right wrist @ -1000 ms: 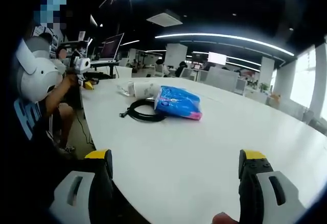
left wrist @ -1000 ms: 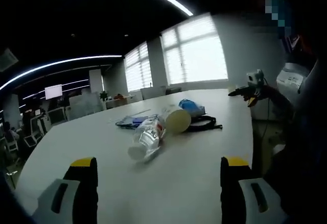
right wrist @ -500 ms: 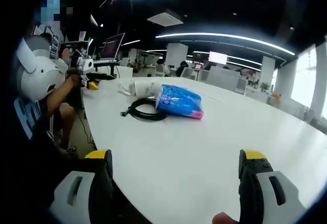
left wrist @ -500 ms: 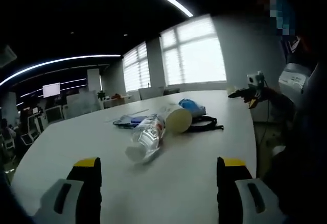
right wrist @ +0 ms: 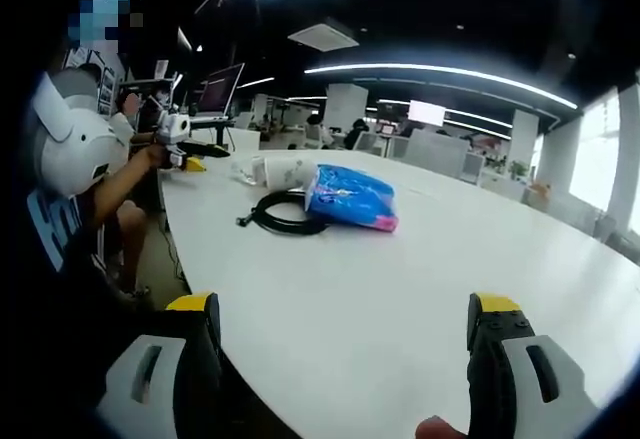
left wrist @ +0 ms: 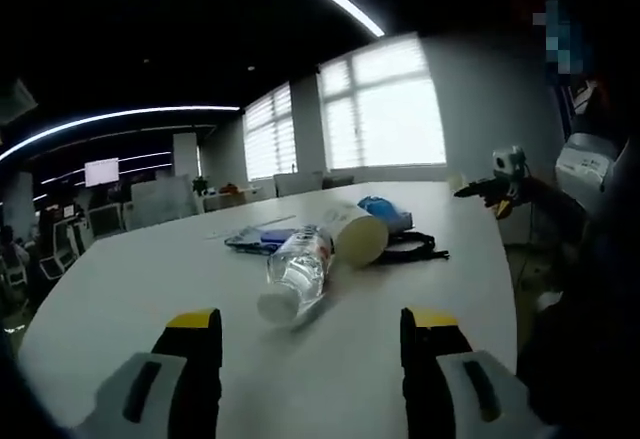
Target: Arrange the tabletop items into an orderly group along one side of the table until the central work area is clear of visible clutter.
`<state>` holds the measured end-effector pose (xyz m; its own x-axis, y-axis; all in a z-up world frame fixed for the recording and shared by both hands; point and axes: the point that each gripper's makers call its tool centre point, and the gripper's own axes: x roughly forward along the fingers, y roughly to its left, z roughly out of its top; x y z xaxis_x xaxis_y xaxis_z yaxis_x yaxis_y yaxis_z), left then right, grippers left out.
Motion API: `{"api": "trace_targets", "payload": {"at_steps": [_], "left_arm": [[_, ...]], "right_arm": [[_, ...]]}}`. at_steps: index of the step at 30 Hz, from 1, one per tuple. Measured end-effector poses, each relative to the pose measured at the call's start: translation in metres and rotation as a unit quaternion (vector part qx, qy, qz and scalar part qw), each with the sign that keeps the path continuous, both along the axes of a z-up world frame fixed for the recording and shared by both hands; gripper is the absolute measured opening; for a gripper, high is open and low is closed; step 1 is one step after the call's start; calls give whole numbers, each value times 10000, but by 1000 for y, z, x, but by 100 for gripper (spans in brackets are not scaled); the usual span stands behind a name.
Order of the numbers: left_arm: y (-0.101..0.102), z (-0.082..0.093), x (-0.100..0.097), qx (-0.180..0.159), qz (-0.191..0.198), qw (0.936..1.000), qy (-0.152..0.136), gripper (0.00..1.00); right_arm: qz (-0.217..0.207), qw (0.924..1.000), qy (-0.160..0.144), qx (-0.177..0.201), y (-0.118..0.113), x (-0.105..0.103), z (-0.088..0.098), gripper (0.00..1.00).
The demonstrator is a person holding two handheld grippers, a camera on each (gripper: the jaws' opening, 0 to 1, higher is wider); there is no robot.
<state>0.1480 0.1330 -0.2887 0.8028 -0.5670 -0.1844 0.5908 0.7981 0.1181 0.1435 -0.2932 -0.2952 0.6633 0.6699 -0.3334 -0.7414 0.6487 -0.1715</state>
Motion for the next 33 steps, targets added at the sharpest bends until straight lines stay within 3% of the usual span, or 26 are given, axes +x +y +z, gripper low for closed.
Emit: {"api": "trace_targets", "payload": {"at_steps": [3,11,16,29,33], "left_arm": [[0,-2,2,150,-29,9999,38,64],[1,-7,8,205,-21,9996,168,64],[-1,-14,11,374,-51,9987,348,57],[-2,-12,30,290,-20,9990,339,39],[-1,-16,33,305,-48,9986,424,38]], "right_arm": [[-1,10000,9,1,0,0,-1,100],[-1,10000,13,-9,0,-1,-2,100],[15,10000,-38,-1,0,0,-2,100],[92,9999,-53,-38,0,-1,-5,100],[81,9999,-52,-41,0,-1,-6,100]]}}
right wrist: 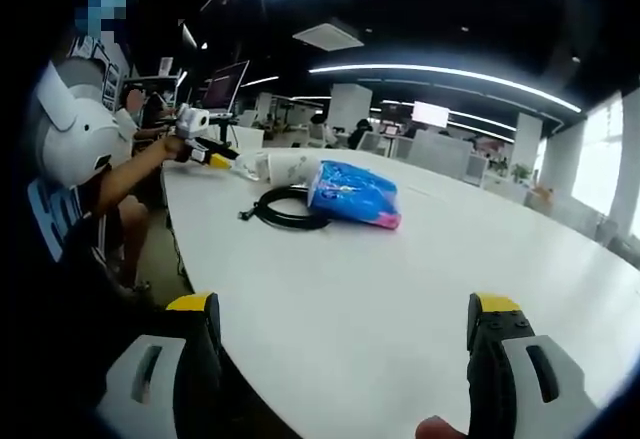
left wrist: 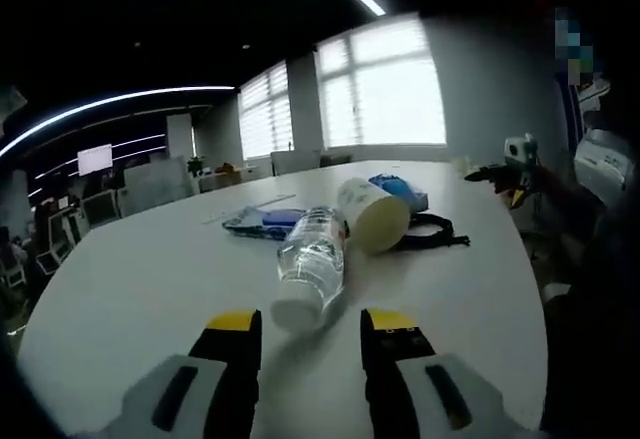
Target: Arrange the tabletop items into an orderly group along one side of the table until the central work area is clear of visible clutter.
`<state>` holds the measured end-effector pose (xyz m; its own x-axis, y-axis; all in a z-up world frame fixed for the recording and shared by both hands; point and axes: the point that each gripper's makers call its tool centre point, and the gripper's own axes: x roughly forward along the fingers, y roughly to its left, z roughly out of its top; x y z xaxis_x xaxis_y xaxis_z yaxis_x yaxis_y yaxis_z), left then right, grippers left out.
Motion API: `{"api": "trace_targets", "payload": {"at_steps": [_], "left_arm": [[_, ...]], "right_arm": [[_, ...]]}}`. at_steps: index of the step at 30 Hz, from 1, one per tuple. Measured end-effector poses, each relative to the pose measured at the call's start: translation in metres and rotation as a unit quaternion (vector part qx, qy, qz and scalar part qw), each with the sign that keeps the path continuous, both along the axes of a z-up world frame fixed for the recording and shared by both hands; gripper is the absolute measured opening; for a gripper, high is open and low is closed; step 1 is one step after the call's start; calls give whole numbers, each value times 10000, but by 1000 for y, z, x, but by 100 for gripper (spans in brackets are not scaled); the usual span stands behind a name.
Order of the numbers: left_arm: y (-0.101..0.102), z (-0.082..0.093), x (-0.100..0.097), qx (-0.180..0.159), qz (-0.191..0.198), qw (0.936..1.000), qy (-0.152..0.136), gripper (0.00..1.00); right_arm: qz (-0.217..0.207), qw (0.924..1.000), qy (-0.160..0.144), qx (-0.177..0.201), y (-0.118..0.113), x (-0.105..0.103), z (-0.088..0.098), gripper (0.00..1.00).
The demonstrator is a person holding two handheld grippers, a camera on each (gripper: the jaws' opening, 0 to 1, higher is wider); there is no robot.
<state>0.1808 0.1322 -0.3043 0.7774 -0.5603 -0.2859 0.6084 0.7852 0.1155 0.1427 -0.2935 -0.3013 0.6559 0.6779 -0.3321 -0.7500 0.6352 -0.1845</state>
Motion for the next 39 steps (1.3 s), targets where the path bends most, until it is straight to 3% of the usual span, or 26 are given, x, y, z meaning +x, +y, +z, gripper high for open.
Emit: {"api": "trace_targets", "payload": {"at_steps": [14,24,32,39], "left_arm": [[1,5,5,-203,-79,9998,13,35],[-2,-2,11,-69,-117,9999,61,30],[-4,-1,19,-129,-109,9999,37,22],[-5,-1,19,-170,-140,9997,43,21]], "right_arm": [[-162,9999,-21,-19,-5,3,3,100],[-119,9999,2,-66,-3,4,3,100],[-146,9998,41,-87,-5,3,0,100],[-174,9998,26,-77,-7,2,1,100]]}}
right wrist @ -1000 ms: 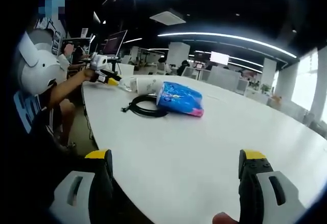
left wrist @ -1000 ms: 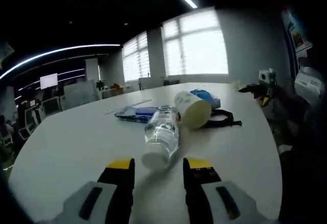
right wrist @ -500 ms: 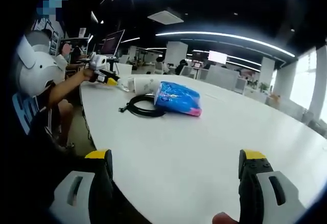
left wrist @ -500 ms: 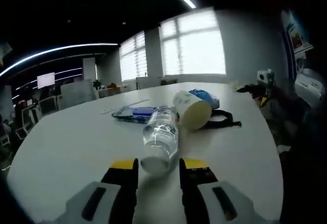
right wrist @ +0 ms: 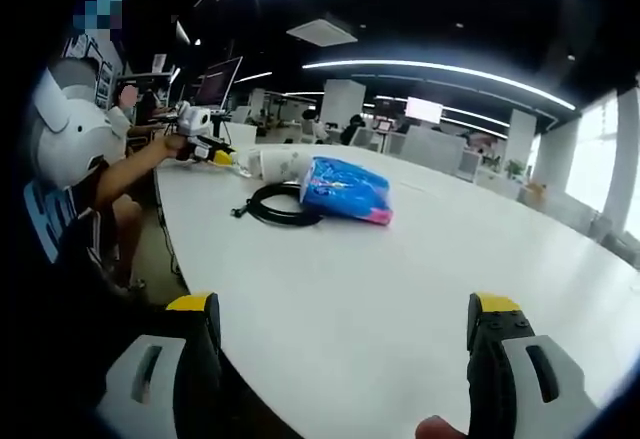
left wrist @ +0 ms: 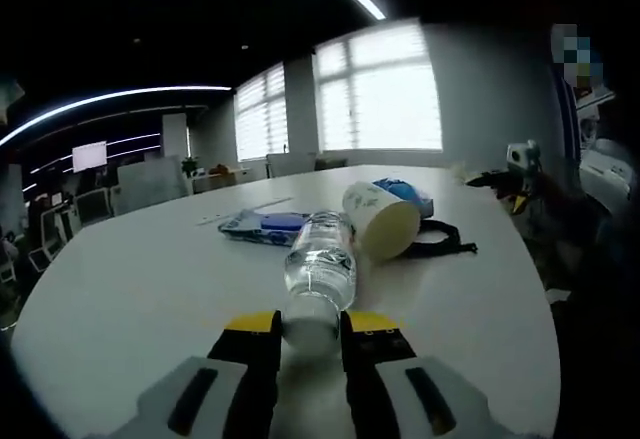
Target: Arrange the tabletop items into an orderly group along one side of the table until the central work area is clear of visible clutter.
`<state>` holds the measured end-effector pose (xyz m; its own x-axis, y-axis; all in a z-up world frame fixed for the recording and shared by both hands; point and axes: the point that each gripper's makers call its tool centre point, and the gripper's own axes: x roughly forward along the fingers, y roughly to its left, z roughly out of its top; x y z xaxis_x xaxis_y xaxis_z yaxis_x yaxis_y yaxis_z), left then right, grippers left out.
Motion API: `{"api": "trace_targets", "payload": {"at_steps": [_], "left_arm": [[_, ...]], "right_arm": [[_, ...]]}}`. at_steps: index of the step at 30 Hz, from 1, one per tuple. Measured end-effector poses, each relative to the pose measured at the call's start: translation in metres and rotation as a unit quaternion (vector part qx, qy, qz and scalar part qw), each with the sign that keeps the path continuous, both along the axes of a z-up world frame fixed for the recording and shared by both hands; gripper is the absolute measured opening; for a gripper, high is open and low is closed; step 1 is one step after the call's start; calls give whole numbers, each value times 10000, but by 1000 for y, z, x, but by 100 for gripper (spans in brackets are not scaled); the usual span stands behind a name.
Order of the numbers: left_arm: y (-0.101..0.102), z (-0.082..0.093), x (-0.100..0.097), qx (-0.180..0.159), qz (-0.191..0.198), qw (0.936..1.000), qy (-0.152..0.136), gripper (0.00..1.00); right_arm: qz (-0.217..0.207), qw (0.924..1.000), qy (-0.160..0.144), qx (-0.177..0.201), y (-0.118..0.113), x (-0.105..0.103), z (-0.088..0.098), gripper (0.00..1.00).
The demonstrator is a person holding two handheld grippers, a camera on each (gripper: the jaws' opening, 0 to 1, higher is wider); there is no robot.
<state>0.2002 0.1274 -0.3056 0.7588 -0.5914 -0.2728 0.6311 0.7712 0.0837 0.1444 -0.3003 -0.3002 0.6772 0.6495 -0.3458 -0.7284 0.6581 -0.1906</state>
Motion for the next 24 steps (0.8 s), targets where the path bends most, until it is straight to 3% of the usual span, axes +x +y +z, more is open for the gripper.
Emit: {"api": "trace_targets", "payload": {"at_steps": [24], "left_arm": [[-5,-5,-1,149,-58,9999,-9,20]], "right_arm": [[-56,10000,19,-37,-2,-1,-4,100]]}}
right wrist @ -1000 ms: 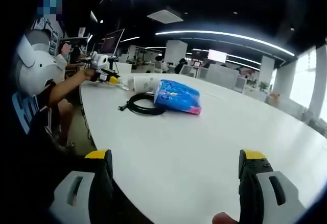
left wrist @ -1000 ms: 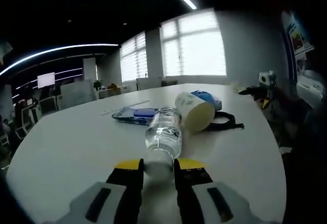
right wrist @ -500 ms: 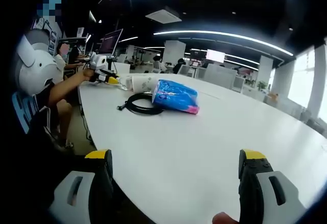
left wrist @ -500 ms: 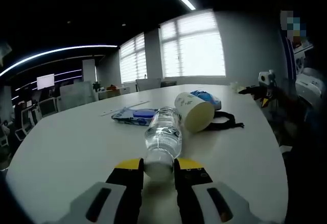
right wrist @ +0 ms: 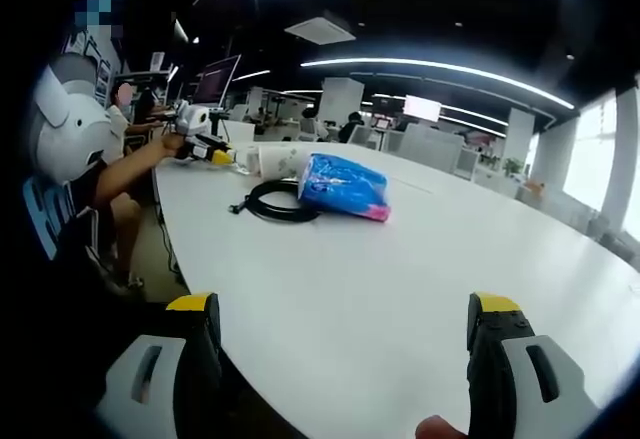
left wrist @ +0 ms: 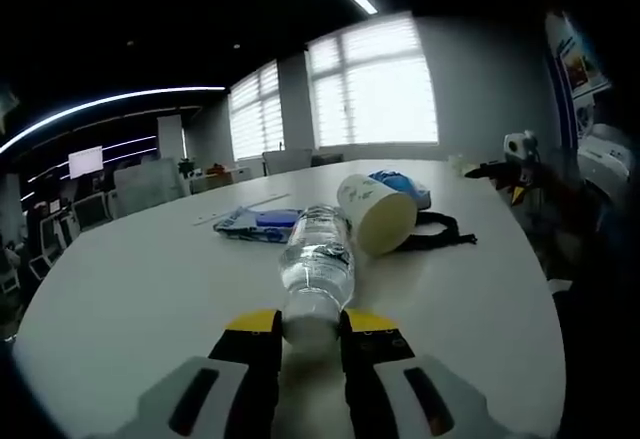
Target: Arrange the tabletop items into an orderly group along one side of the table until the central work area is clear of visible clutter.
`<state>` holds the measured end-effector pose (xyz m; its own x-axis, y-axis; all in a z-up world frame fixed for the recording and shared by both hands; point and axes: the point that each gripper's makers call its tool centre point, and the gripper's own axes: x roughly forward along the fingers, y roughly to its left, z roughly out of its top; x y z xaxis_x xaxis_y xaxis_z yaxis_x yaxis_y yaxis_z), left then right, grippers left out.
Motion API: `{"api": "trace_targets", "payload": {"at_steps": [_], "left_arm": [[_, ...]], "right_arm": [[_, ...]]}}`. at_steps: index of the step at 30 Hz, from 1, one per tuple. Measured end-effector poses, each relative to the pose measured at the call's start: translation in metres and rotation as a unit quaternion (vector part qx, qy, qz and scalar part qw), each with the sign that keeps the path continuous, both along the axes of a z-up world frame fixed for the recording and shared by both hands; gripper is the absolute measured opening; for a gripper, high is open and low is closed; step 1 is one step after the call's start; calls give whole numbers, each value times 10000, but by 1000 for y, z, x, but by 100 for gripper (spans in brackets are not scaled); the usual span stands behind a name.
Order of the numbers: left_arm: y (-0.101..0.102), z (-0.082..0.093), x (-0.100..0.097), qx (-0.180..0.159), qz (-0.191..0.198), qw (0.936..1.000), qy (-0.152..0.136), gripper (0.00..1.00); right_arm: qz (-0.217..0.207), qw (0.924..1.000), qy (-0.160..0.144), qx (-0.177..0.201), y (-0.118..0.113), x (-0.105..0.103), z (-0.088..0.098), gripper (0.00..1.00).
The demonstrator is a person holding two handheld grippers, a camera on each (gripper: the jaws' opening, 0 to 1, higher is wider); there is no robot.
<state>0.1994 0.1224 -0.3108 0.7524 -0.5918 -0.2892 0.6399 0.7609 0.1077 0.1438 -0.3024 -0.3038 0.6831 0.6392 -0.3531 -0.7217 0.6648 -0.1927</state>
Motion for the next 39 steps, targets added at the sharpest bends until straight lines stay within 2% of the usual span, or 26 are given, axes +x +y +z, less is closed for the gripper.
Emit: {"api": "trace_targets", "payload": {"at_steps": [7,16,28,39], "left_arm": [[1,2,-2,-56,126,9999,-97,19],[12,14,-11,-205,298,9987,-348,19],[17,52,-28,-430,502,9927,-1009,19],[14,94,-27,-691,498,9848,-1513,19]], "right_arm": [[-26,10000,0,-23,-1,-1,0,100],[-7,10000,-3,-52,0,0,0,100],[44,10000,-4,-79,3,0,1,100],[22,10000,-35,-76,2,-1,2,100]]}}
